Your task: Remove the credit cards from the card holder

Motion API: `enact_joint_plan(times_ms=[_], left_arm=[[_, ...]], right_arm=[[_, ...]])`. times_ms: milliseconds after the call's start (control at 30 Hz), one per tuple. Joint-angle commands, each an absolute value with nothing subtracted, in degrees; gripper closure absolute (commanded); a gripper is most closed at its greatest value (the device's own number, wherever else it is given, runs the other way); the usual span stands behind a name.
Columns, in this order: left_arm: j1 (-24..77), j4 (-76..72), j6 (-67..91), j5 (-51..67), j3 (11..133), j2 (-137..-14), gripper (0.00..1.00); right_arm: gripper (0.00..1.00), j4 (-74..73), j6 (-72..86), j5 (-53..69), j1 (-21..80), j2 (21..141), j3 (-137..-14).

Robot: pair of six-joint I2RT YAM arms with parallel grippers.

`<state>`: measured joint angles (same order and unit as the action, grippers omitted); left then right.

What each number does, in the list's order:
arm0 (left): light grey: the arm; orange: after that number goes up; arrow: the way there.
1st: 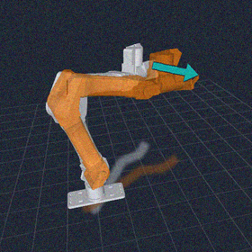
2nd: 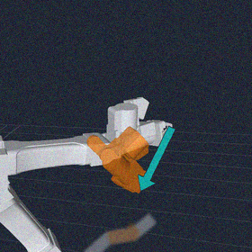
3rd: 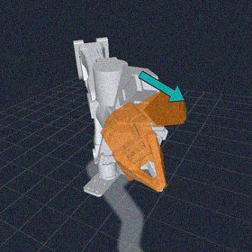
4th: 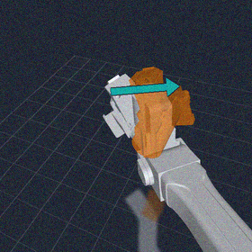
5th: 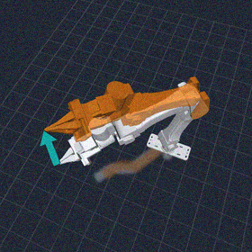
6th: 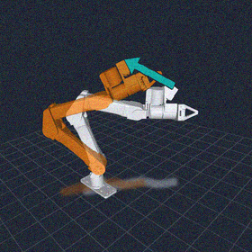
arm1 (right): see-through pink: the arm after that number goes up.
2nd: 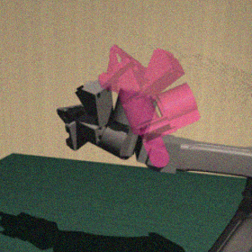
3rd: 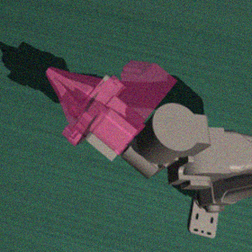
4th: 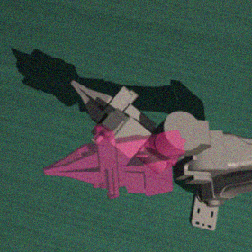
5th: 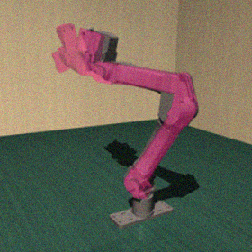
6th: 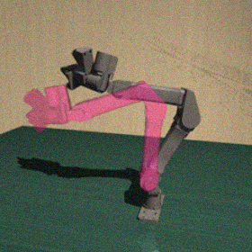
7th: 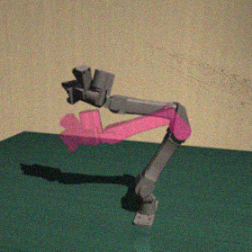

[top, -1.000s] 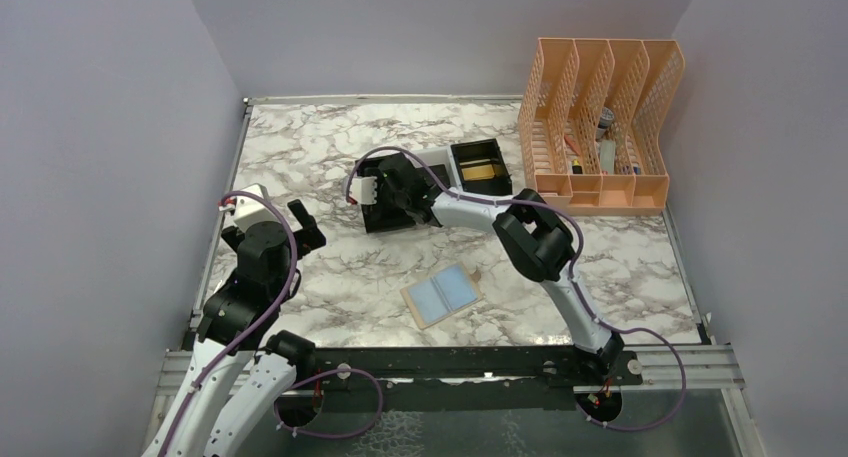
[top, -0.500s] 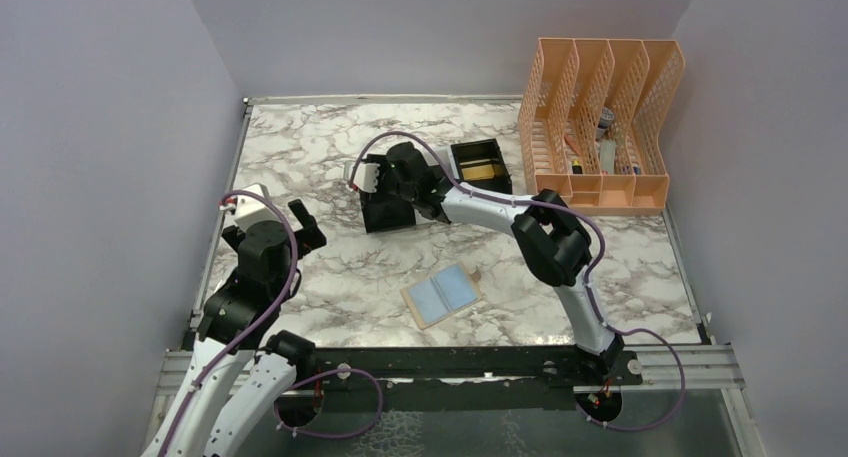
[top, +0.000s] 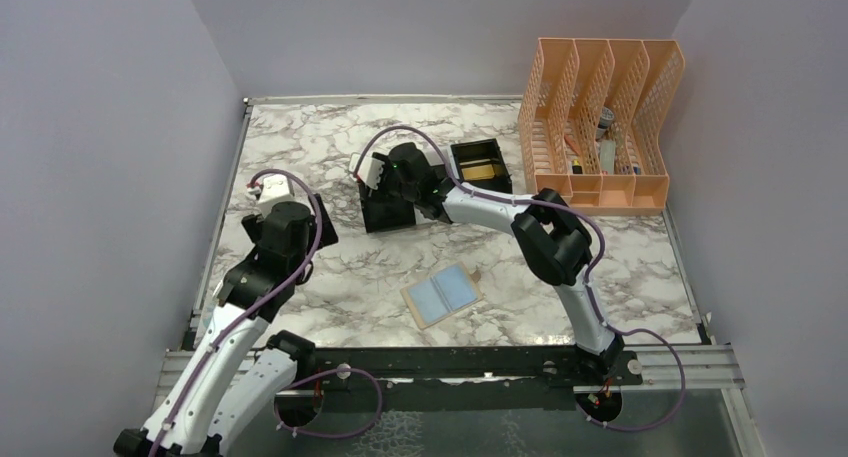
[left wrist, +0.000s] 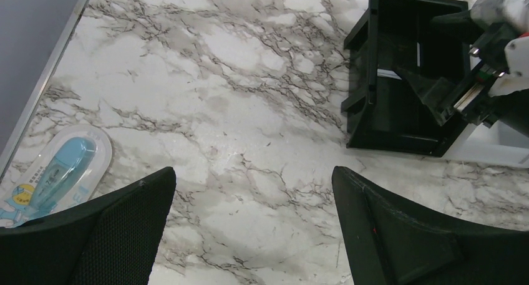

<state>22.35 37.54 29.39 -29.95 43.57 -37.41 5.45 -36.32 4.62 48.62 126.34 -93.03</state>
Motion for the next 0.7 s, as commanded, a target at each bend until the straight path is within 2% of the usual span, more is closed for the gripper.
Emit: enact_joint_plan(times_ms=[0,300,433,667], left_arm=[[22.1,35.5,27.8,-27.1,43.5,-41.4,0.01],[18.2,32.0,25.9,-17.6,44.4,-52.2,0.01],[15.6,30.6,25.3,-12.9,44.1,-53.6,0.01],[13.7,30.1,25.2,-12.0,43.7,-53.0,0.01]], right_arm=[[0.44,6.0,-31.4,6.2,48.1,125.8,-94.0],[0.49,0.7,-31.5,7.8,47.7,128.7,-96.9],[0.50,-2.0,-35.1,7.3,47.7,131.2,-99.5],[0.50,-4.9,-37.4,7.1,47.4,134.5,-103.4]])
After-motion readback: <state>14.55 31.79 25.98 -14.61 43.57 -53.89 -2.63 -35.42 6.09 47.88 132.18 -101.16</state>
